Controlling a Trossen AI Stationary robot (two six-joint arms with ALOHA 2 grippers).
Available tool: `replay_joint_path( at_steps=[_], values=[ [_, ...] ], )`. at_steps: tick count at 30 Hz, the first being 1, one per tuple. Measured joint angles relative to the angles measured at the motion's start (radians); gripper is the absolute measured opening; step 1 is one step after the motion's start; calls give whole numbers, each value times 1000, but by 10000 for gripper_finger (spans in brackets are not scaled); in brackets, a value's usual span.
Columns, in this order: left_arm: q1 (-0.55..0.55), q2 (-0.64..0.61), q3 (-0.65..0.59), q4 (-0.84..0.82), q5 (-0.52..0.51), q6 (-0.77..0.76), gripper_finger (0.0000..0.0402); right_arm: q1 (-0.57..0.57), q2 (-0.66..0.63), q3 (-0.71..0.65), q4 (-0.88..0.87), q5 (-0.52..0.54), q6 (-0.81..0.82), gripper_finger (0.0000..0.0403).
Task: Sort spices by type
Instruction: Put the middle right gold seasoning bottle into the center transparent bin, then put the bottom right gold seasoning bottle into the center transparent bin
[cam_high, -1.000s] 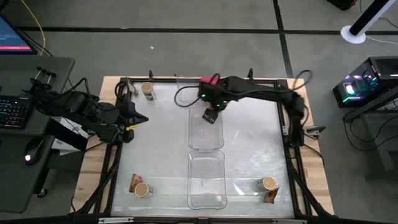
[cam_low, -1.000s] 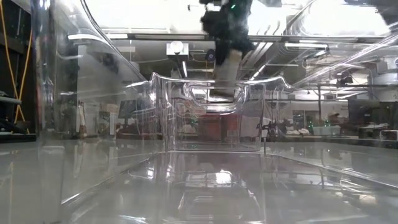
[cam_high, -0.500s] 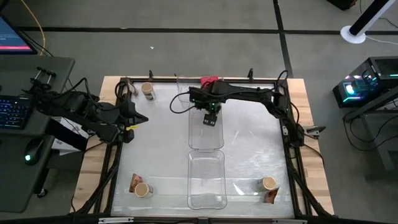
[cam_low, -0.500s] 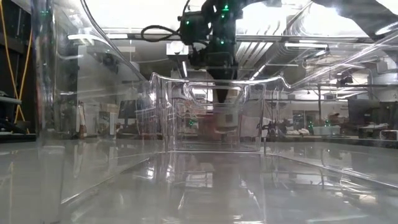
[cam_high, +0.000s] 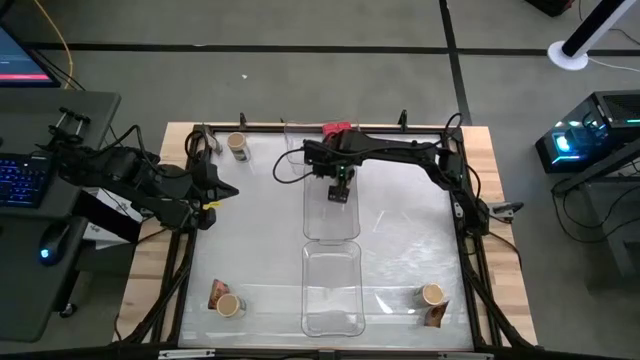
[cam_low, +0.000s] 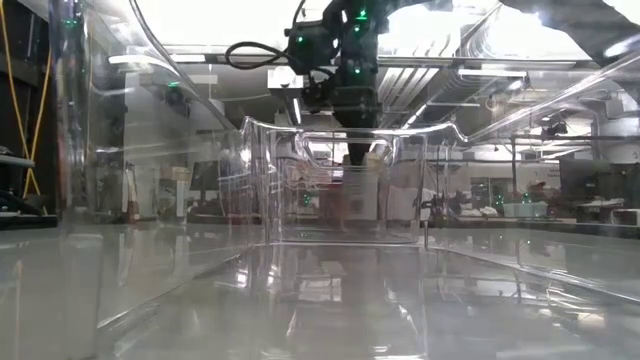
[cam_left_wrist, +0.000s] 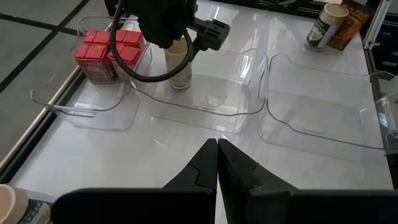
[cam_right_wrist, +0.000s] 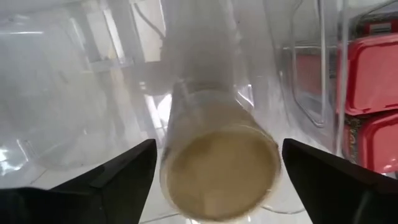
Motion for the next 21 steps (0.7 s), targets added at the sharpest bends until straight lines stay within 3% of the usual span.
replay_joint_path(
  at_steps=[10, 16, 21],
  values=[
    [0, 0, 0, 0, 0, 0, 0, -12, -2, 45, -33, 32, -1, 347],
    [0, 0, 0, 0, 0, 26, 0, -12, -4, 116, -97, 148, -52, 347],
    [0, 0, 0, 0, 0, 27, 0, -12, -4, 152, -106, 162, -78, 348]
  ],
)
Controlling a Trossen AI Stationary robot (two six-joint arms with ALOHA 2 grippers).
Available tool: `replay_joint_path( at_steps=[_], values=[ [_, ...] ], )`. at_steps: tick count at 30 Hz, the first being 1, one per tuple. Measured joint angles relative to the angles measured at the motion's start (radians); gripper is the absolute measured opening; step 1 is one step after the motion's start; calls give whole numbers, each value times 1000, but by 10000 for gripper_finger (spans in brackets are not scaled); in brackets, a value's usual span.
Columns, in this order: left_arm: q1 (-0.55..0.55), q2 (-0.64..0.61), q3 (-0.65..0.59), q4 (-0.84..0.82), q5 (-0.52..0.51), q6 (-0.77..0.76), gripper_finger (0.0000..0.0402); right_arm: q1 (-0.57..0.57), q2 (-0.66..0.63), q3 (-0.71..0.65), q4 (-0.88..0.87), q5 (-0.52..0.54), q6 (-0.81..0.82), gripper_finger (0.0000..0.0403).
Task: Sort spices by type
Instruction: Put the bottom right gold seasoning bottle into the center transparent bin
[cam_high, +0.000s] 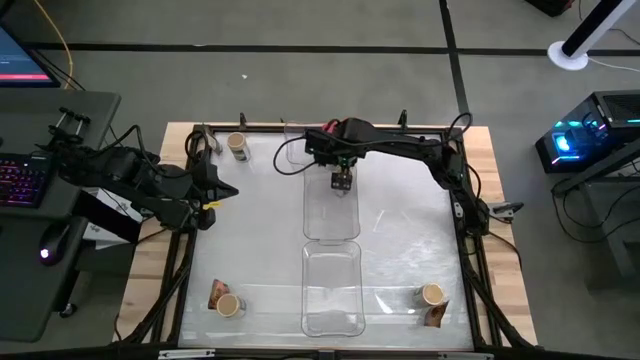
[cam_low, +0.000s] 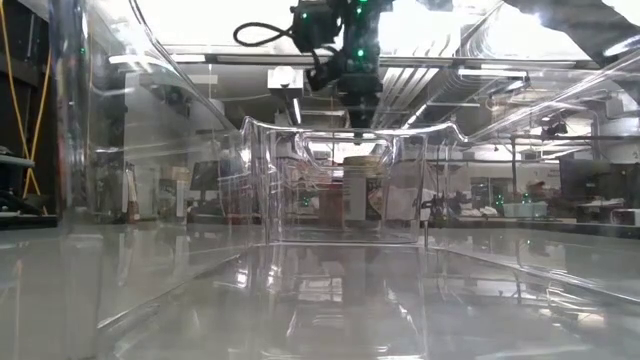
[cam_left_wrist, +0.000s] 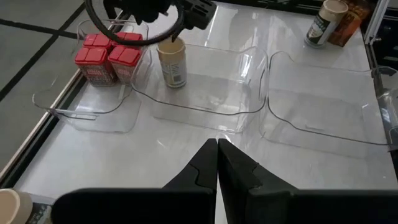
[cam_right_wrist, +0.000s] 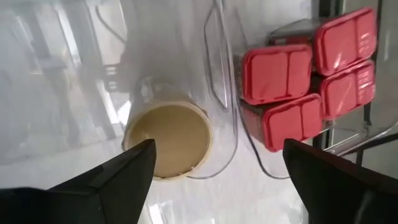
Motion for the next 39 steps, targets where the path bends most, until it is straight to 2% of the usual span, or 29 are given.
replay_joint_path(
  at_steps=[5, 11, 13, 17, 22, 25, 29, 33, 39],
  values=[
    [0, 0, 0, 0, 0, 9, 0, 17, 0, 58, -15, -15, -31, 348],
    [0, 0, 0, -1, 0, 21, 0, 86, -8, 108, -94, -208, 27, 348],
    [0, 0, 0, -1, 0, 35, 0, 132, -26, 88, -118, -220, 50, 348],
    [0, 0, 0, -3, 0, 78, 0, 229, -142, -29, -115, -253, 161, 348],
    [0, -9, 0, -5, 10, 114, 0, 345, -384, -318, -114, -241, 507, 348],
    [0, -15, 0, -5, 10, 115, 0, 434, -560, -535, -118, -276, 836, 348],
    [1, -24, 0, -4, 10, 136, 0, 595, -734, -746, -83, -393, 1308, 348],
    [1, -25, 0, -4, 10, 185, 0, 757, -782, -826, 7, -460, 1621, 348],
    [1, -25, 0, -4, 10, 201, 0, 878, -709, -834, 112, -477, 1788, 348]
  ],
)
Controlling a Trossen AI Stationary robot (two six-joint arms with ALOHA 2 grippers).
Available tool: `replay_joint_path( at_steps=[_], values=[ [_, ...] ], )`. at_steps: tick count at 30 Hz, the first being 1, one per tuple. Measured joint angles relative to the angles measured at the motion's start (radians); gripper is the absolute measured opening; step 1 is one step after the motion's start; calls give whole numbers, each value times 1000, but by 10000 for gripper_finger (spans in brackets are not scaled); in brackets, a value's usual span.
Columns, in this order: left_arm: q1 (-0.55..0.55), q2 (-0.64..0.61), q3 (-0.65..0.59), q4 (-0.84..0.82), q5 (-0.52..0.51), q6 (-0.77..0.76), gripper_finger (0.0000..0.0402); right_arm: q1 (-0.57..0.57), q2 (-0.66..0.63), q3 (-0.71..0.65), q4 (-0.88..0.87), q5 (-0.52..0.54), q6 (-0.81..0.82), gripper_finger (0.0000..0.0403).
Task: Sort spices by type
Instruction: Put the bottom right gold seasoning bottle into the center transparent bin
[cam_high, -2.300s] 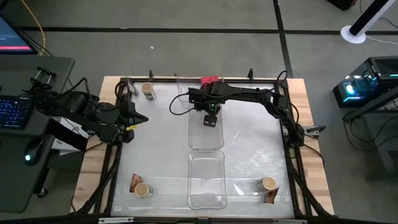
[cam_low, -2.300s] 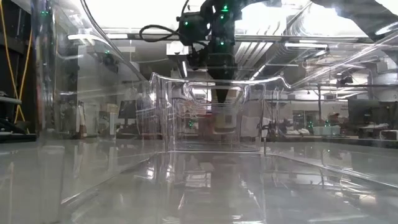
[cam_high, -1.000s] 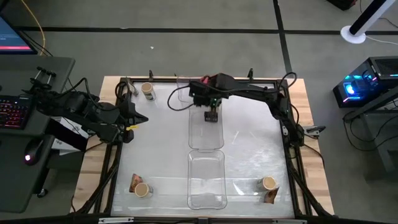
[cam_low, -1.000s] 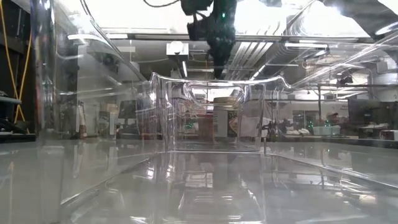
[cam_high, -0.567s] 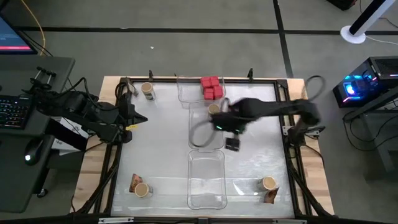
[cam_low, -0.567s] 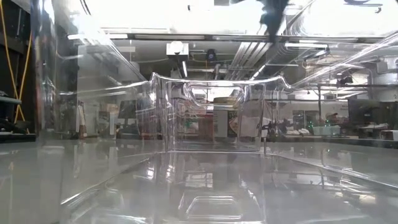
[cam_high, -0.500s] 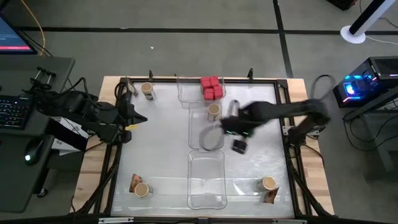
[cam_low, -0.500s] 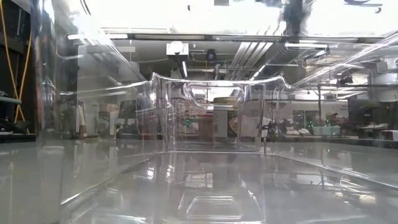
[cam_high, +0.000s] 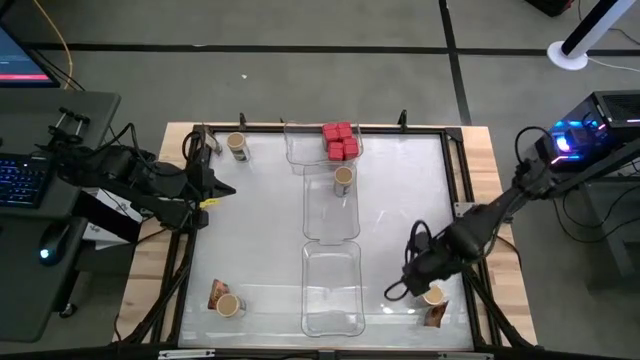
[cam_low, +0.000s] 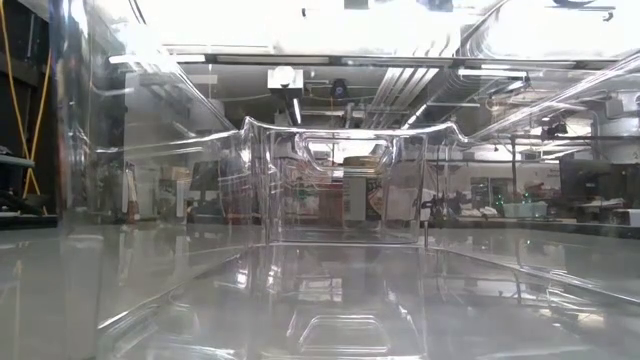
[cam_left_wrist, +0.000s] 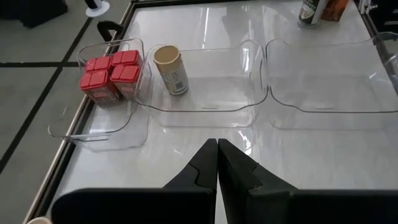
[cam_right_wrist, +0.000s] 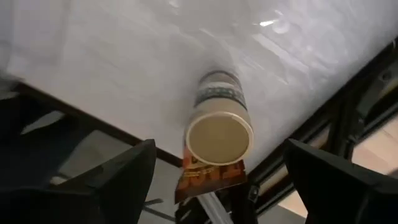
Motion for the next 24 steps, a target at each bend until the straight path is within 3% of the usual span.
replay_joint_path(
  at_steps=[8, 19, 24],
  values=[
    [0, 0, 0, 0, 0, -9, 0, 59, 92, 0, 13, -3, 10, 348],
    [0, 0, 0, 0, 24, -38, 0, 87, 105, -48, 43, 0, 53, 348],
    [0, 0, 0, 0, 27, -46, 0, 88, 104, -90, 175, -4, 44, 348]
  ],
)
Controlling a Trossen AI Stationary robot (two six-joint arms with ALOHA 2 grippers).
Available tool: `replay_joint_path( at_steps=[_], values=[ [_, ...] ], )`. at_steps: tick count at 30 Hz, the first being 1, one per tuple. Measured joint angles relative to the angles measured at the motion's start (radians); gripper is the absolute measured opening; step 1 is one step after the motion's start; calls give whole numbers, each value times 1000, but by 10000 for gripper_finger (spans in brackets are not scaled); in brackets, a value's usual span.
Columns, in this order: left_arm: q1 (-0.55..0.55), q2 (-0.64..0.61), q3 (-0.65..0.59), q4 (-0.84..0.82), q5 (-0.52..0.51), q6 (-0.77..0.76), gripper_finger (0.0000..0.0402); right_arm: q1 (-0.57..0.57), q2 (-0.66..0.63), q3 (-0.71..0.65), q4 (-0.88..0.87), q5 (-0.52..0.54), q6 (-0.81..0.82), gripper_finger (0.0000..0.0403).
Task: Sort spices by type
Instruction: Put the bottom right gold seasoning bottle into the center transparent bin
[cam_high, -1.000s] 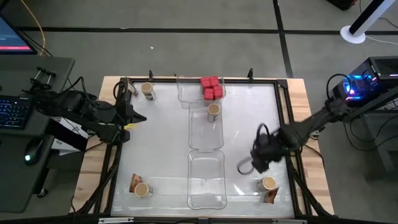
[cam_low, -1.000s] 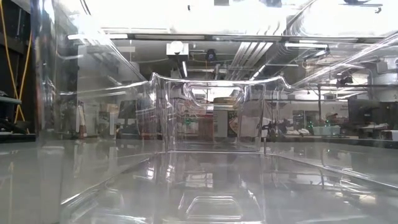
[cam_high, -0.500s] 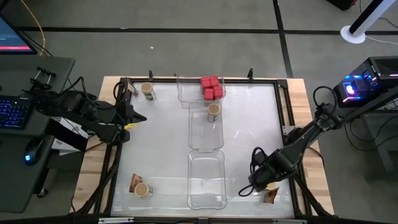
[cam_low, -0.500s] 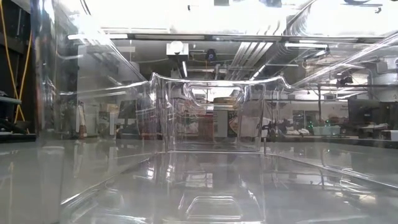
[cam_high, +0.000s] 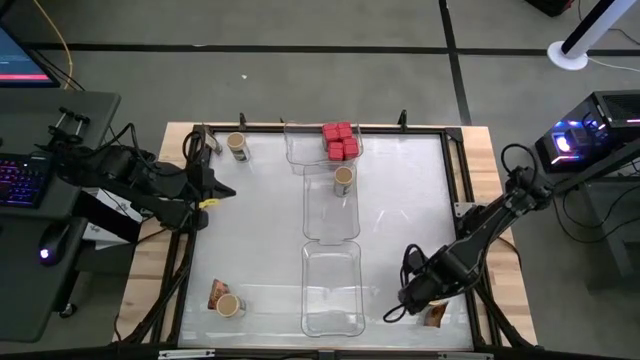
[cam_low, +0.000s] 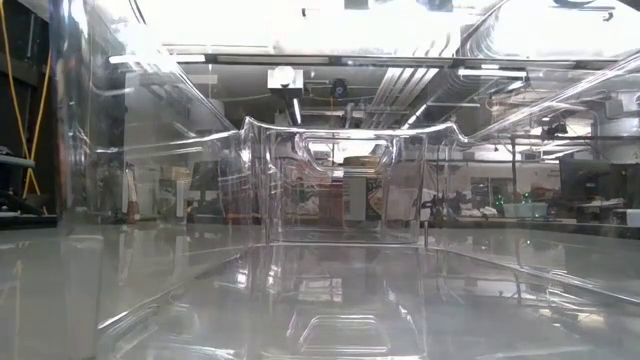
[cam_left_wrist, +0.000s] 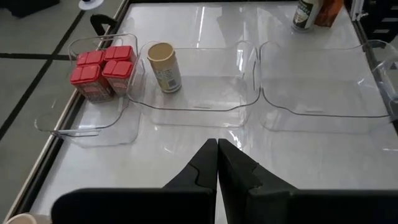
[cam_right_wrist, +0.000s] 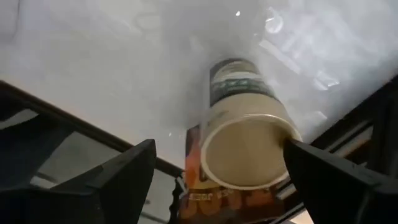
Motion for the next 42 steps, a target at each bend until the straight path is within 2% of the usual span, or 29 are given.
replay_joint_path(
  at_steps=[6, 13, 18, 26, 38, 42],
  values=[
    [0, 0, 0, 0, 28, -8, 0, 6, 0, -4, -91, 44, 26, 348],
    [0, 0, 0, 1, 31, -45, 0, 5, -2, 20, -92, 62, -42, 348],
    [0, 0, 0, 1, 32, -55, 0, 11, -2, 19, -168, 63, -26, 348],
    [0, 1, 0, 2, 32, -70, 0, 13, -2, -40, -65, 42, -26, 348],
    [0, 1, 0, 2, 32, -72, 0, 13, 0, -74, -18, 42, -41, 348],
    [0, 1, 0, 3, 32, -73, 0, 12, 0, -125, 28, -33, -41, 348]
  ],
)
